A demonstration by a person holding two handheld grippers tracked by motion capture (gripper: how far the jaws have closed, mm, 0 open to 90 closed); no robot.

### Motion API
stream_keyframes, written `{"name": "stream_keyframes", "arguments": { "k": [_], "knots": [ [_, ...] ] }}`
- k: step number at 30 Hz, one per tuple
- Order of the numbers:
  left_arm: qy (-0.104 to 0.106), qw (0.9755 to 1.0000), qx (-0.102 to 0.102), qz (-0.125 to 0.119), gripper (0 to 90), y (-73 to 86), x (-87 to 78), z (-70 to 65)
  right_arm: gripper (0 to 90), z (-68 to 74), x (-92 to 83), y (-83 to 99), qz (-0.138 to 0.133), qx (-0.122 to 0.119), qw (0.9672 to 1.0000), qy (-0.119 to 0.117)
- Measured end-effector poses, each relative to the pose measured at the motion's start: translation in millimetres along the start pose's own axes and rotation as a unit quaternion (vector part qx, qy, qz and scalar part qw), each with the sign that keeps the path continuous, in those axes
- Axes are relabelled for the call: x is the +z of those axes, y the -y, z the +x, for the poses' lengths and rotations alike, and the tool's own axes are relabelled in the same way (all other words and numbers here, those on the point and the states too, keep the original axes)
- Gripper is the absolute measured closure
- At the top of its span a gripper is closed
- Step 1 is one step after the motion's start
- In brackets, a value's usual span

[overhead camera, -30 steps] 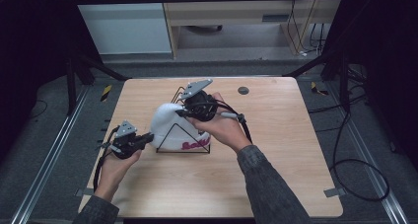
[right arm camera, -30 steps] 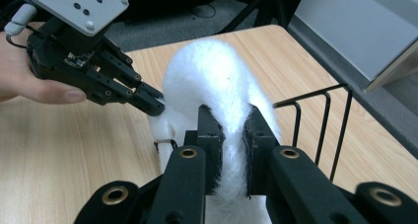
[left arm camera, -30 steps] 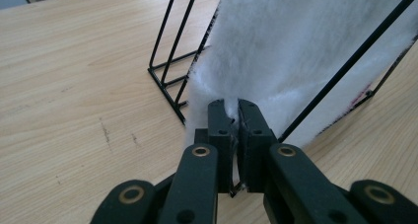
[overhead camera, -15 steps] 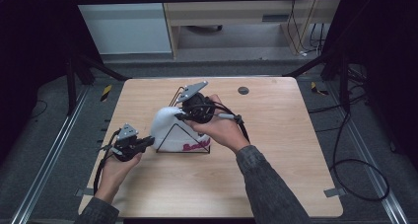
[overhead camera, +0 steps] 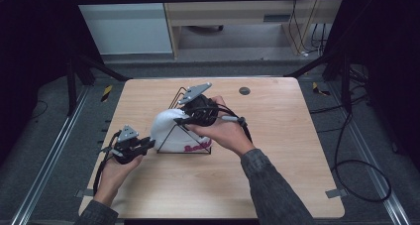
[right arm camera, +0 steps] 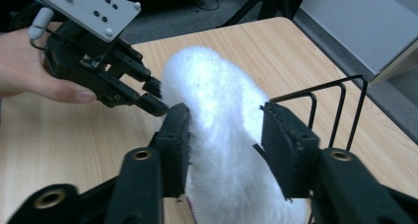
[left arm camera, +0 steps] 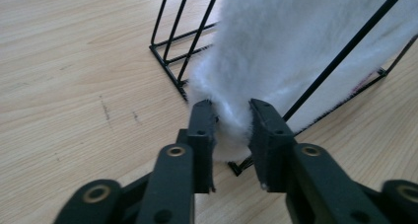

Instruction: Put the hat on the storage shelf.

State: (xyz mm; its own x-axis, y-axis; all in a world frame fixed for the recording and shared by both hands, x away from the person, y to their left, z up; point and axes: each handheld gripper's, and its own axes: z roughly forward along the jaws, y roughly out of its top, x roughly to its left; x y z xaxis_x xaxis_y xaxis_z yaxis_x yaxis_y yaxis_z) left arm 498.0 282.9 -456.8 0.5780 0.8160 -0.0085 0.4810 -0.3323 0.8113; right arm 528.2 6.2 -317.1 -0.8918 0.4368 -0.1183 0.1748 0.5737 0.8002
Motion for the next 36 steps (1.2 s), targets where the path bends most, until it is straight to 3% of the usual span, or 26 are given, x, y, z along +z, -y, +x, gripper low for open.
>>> {"name": "stream_keyframes", "arguments": {
  "k": [10,13,14,15,16,20,22,30,36],
  "knots": [
    [-0.029,0.9995,0.010,-0.005,43.7,-0.4,-14.3,1.0,43.6,-0.2,-7.4,3.9,-0.009,0.007,0.9998,0.016],
    [-0.034,0.9994,0.006,-0.006,32.0,0.3,-16.3,1.6,39.2,1.1,-10.3,3.9,-0.009,0.007,0.9997,0.023],
    [-0.035,0.9994,0.002,-0.005,32.0,0.9,-16.8,2.0,39.2,1.1,-10.3,3.9,-0.009,0.007,0.9997,0.023],
    [-0.038,0.9993,-0.001,-0.001,22.8,1.9,-17.2,3.6,35.9,1.2,-11.7,4.4,-0.010,0.007,0.9995,0.028],
    [-0.038,0.9993,-0.001,-0.001,19.0,1.9,-17.2,3.6,33.9,1.1,-12.5,4.8,-0.011,0.007,0.9995,0.030],
    [-0.037,0.9993,-0.005,0.009,9.3,4.8,-20.2,8.2,26.8,0.2,-16.3,7.3,-0.010,0.017,0.9992,0.035],
    [-0.043,0.9990,-0.004,0.010,8.1,5.7,-21.5,9.4,23.4,-0.5,-17.9,8.5,-0.012,0.019,0.9990,0.040],
    [-0.031,0.9993,0.009,0.017,5.0,9.1,-24.8,10.7,13.7,-9.2,-30.6,14.9,-0.024,0.043,0.9971,0.058],
    [-0.029,0.9993,0.006,0.025,4.5,12.1,-23.5,11.5,7.2,-15.4,-40.9,22.0,-0.022,0.047,0.9948,0.087]
  ]
}}
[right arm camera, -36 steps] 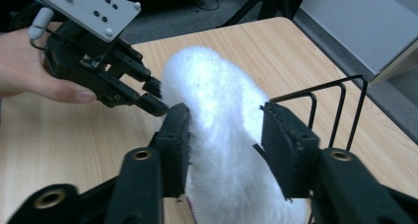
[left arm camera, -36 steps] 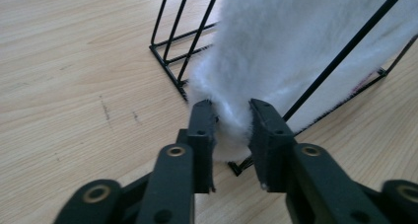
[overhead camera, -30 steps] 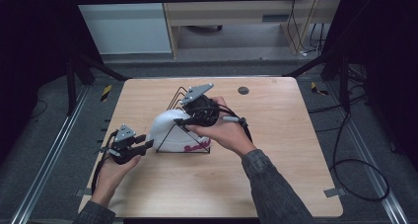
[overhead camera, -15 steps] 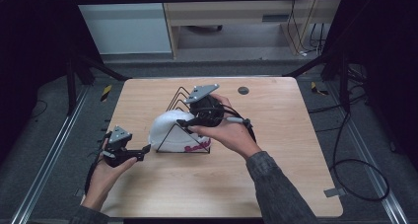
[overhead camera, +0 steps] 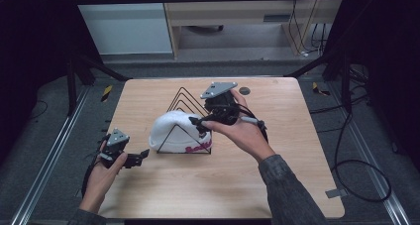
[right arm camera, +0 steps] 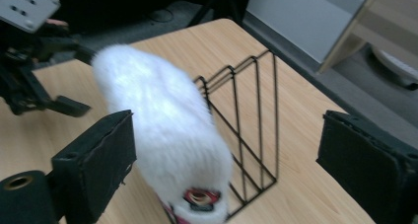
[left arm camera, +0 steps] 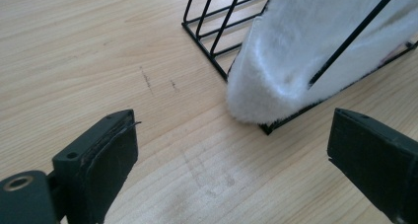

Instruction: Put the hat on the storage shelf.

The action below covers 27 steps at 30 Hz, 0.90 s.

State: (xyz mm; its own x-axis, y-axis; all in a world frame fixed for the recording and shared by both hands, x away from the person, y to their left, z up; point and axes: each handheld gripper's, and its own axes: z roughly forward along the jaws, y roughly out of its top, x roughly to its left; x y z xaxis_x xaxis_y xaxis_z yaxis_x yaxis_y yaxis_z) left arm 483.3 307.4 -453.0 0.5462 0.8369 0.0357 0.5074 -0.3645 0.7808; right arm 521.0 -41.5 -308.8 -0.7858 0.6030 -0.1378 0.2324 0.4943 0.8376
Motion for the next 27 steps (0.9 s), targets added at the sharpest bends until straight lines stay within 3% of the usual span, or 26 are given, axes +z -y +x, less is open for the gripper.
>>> {"name": "stream_keyframes", "arguments": {
  "k": [4,14,27],
  "knots": [
    [0.006,1.0000,0.004,0.002,4.2,3.9,-0.3,0.6,7.0,-5.8,-6.7,5.9,0.000,0.001,0.9999,0.016],
    [0.004,0.9997,0.010,0.021,3.9,12.1,2.3,1.8,9.7,-29.8,-36.6,44.0,-0.004,0.037,0.9975,0.060],
    [0.008,0.9991,0.018,0.039,3.8,22.8,9.1,-2.3,13.4,-40.4,-62.4,86.6,0.005,0.048,0.9952,0.086]
  ]
}}
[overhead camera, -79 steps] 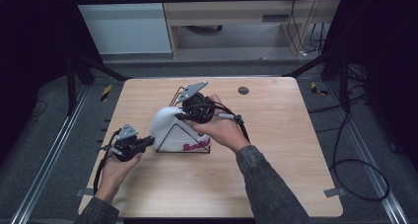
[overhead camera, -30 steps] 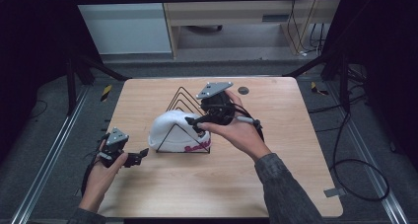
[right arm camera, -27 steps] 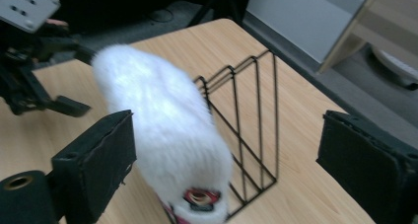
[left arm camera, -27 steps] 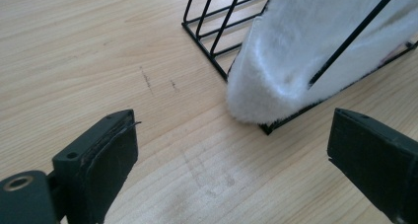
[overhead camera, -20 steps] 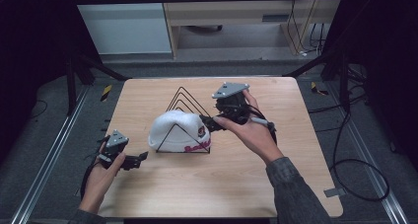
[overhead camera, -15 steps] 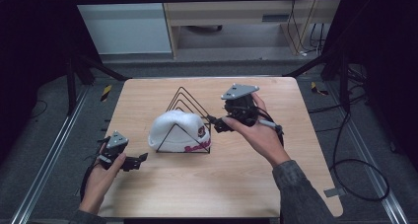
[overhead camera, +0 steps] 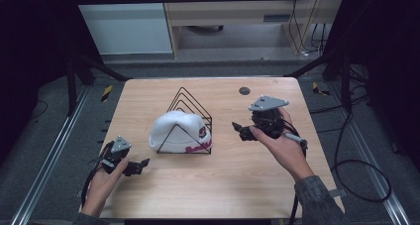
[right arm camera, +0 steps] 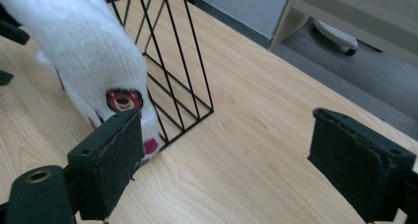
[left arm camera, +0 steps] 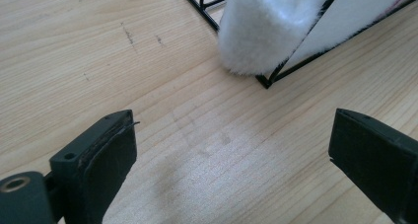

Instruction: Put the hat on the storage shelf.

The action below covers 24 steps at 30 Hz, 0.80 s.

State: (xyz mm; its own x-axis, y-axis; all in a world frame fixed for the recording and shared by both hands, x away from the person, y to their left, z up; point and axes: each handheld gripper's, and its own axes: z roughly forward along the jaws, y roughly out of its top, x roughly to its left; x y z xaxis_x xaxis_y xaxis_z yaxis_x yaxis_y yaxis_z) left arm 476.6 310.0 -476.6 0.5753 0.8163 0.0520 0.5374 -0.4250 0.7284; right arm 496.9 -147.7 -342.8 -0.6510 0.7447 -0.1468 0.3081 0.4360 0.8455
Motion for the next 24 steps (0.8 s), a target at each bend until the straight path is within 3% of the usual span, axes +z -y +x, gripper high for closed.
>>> {"name": "stream_keyframes", "arguments": {
  "k": [15,17,24],
  "knots": [
    [0.005,0.9999,-0.002,0.014,3.9,10.4,12.2,-2.0,13.8,0.9,13.2,61.8,0.032,0.041,0.9986,-0.007],
    [0.006,0.9998,0.000,0.017,3.9,11.3,13.4,-2.7,13.7,2.9,17.5,75.7,0.041,0.049,0.9979,-0.010],
    [0.007,0.9997,0.004,0.023,3.8,11.8,15.6,-3.0,13.6,7.2,23.7,99.4,0.057,0.067,0.9960,-0.015]
  ]
}}
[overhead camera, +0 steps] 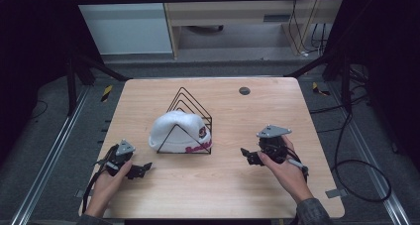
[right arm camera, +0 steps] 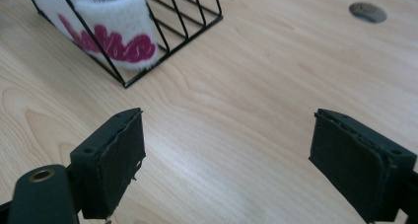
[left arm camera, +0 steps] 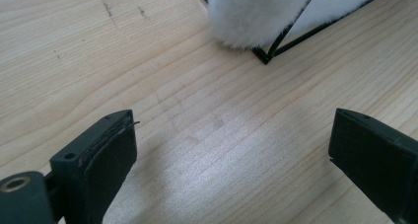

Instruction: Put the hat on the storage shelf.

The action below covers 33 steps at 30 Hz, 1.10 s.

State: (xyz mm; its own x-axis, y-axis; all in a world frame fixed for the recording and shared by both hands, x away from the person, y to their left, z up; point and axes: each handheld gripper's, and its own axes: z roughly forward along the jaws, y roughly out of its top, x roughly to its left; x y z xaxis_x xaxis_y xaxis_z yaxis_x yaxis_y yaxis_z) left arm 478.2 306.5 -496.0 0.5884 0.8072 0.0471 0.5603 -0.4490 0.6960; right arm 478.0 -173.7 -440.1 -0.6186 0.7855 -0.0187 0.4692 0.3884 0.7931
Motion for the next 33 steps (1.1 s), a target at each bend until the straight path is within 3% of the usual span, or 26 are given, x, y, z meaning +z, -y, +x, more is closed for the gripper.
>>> {"name": "stream_keyframes", "arguments": {
  "k": [7,13,22,33],
  "knots": [
    [0.003,1.0000,-0.005,0.006,3.8,5.1,5.5,0.0,13.6,3.3,12.3,25.6,0.023,0.013,0.9996,-0.007],
    [0.006,0.9999,-0.008,-0.006,2.1,7.9,7.3,0.6,13.5,0.4,23.9,40.1,0.034,0.032,0.9989,-0.001],
    [0.007,0.9999,-0.007,-0.010,0.2,8.5,8.6,1.1,13.3,-12.1,28.8,43.2,0.029,0.064,0.9972,0.026],
    [0.007,0.9999,-0.007,-0.010,0.0,8.7,8.7,1.0,10.4,-11.6,39.2,47.4,0.056,0.064,0.9953,0.046]
  ]
}}
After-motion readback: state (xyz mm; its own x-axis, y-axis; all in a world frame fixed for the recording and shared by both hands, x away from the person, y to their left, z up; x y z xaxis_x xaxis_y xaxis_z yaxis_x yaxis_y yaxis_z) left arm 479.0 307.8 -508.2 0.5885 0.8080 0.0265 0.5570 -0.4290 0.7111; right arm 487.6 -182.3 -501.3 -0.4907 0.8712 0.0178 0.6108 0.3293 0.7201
